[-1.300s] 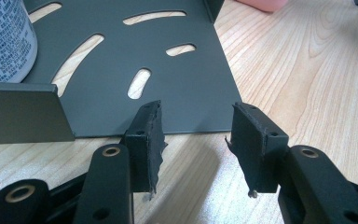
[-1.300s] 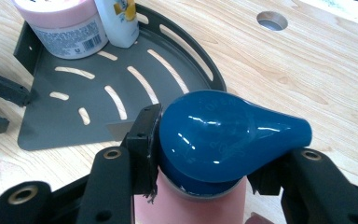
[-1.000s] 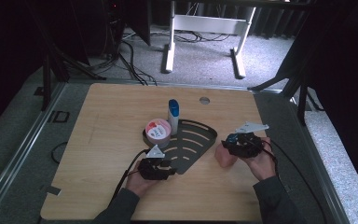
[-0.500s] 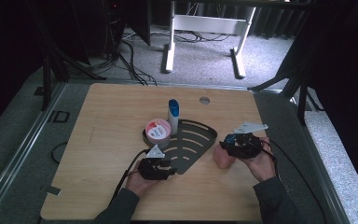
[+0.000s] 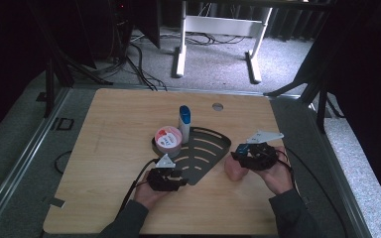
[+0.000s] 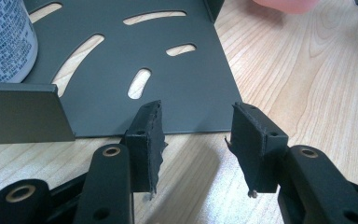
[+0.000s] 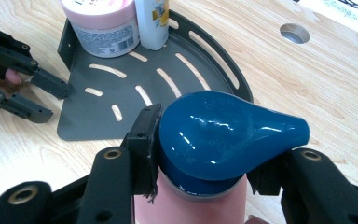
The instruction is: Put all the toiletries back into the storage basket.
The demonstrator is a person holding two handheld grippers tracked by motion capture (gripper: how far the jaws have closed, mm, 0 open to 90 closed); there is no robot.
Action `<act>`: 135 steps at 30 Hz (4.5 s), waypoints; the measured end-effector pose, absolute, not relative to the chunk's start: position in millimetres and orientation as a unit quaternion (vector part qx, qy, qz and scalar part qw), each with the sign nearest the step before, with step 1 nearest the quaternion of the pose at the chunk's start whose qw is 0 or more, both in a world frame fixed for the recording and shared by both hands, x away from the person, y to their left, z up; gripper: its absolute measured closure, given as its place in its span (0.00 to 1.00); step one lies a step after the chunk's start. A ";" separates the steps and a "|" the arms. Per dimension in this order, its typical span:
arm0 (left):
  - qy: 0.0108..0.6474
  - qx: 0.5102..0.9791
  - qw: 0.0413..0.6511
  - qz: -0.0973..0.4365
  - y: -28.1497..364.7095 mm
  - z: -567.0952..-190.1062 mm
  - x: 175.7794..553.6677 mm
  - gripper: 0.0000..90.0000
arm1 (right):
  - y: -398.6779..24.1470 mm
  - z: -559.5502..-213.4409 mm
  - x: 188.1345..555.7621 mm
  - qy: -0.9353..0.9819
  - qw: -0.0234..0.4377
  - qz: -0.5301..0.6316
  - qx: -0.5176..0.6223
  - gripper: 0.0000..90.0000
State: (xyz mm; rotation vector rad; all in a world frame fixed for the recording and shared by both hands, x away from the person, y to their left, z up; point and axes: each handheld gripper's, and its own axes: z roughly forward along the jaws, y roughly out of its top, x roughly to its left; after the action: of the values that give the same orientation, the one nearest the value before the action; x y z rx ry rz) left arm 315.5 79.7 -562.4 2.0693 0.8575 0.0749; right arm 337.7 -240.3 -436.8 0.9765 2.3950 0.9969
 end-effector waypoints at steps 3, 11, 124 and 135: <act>0.345 0.831 0.435 0.030 79.7 -562.4 315.5 0.60 | -237.8 -436.1 335.5 0.851 0.185 0.353 0.341 0.58; 0.345 0.831 0.435 0.029 79.8 -562.4 315.6 0.60 | -231.5 -430.4 330.6 0.855 0.180 0.356 0.333 0.58; 0.345 0.831 0.435 0.030 79.8 -562.4 315.6 0.60 | -169.2 -411.5 393.3 0.838 0.178 0.391 0.337 0.59; 0.345 0.831 0.436 0.030 79.7 -562.4 315.6 0.60 | -165.1 -413.8 399.2 0.839 0.178 0.388 0.336 0.59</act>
State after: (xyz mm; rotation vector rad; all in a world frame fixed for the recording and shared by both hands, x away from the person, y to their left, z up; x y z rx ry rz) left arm 315.6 79.7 -562.4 2.0676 0.8593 0.0736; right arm 399.2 -165.1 -413.8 0.9514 2.3752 1.0990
